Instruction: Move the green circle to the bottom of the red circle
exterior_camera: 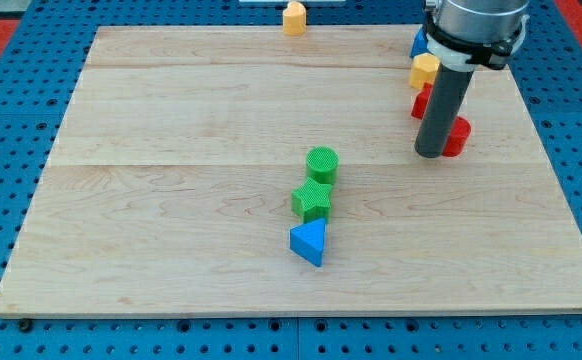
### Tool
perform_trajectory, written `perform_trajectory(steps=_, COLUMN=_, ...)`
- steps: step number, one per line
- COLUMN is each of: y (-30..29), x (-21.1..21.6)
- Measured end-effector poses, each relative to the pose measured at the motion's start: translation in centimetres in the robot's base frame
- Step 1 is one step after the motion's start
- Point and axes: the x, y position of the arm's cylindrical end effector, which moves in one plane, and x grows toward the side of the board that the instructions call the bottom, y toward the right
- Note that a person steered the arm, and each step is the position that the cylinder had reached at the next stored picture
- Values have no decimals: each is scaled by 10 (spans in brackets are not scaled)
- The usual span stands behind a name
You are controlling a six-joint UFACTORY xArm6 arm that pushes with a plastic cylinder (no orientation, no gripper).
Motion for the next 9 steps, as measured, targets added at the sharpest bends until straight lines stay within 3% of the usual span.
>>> perform_trajectory(steps=1, y=-74, x=19)
perform_trajectory(steps=3, y=-94, x=-11)
perform_trajectory(steps=4, y=-151, x=-29)
perform_trajectory(steps=5, y=-206, x=-12)
perform_trajectory(steps=7, y=-68, x=21)
perform_trajectory(steps=8, y=-91, x=54)
perform_trajectory(steps=9, y=-38, x=63)
